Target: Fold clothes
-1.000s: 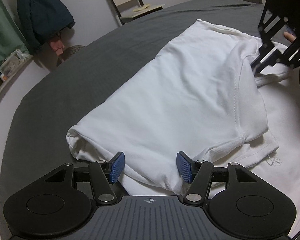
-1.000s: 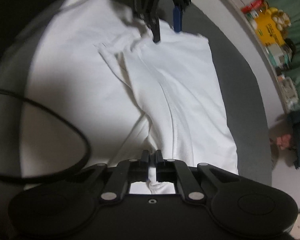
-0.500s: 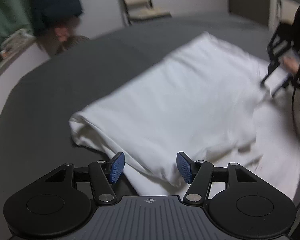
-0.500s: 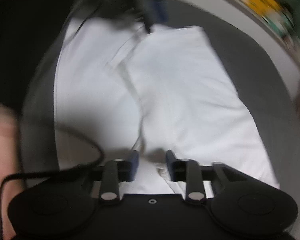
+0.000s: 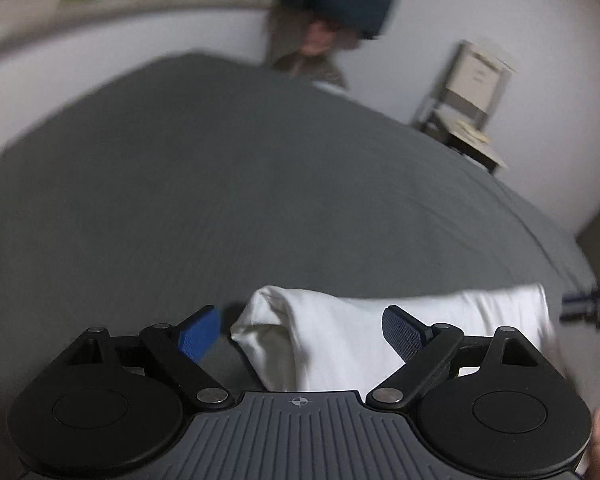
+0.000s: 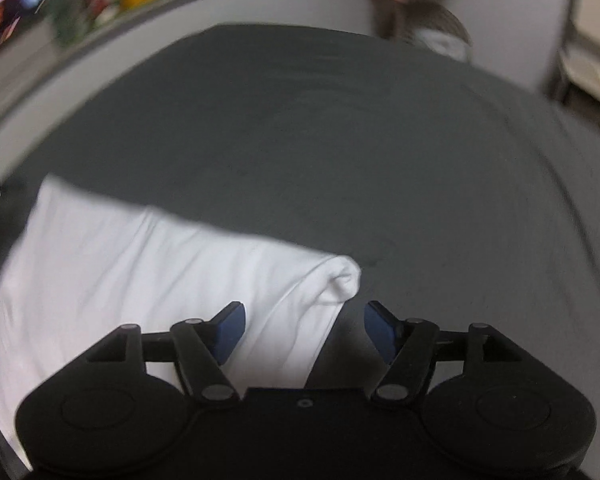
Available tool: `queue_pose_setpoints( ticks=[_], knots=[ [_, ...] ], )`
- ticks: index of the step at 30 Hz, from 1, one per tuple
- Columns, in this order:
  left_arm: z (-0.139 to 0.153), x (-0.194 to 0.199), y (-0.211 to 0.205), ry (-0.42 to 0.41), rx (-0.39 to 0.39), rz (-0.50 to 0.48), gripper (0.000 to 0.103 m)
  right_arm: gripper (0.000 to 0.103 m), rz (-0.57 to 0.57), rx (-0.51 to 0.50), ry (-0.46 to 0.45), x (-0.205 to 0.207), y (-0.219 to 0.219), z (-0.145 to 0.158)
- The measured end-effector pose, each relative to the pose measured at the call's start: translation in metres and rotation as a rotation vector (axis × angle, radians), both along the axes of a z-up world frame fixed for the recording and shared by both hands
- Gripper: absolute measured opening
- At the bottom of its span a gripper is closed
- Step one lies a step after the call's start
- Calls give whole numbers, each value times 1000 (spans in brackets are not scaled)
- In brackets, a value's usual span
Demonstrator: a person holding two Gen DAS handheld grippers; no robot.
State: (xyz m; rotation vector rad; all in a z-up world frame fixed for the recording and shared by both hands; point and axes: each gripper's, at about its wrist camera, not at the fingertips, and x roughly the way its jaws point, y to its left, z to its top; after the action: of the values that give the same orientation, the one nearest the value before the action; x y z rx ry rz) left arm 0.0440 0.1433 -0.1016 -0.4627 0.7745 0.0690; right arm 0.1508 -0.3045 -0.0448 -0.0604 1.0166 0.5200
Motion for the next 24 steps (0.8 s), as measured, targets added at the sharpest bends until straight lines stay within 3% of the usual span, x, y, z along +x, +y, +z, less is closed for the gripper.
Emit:
queue_pose_setpoints(
  ticks=[3, 9, 12, 14, 19, 21, 24],
  knots=[
    [-20, 4, 9, 6, -56, 101, 90, 69, -85, 98, 63, 12, -10, -17],
    [-44, 6, 14, -17, -77, 24, 90, 70, -112, 202, 103, 22, -14, -43],
    [-51, 8, 17, -56, -154, -9, 87, 69, -107, 249, 113, 25, -16, -50],
    [-59, 13, 16, -61, -147, -23, 81, 58, -77, 271, 113, 25, -16, -50],
    [-57, 20, 13, -69, -82, -50, 65, 51, -33, 295, 141, 29, -17, -53],
    [-54, 19, 15, -72, -72, -47, 54, 50, -15, 304, 153, 31, -17, -54],
    [-57, 20, 14, -73, -105, -63, 27, 50, 2, 317, 160, 34, -18, -56]
  ],
)
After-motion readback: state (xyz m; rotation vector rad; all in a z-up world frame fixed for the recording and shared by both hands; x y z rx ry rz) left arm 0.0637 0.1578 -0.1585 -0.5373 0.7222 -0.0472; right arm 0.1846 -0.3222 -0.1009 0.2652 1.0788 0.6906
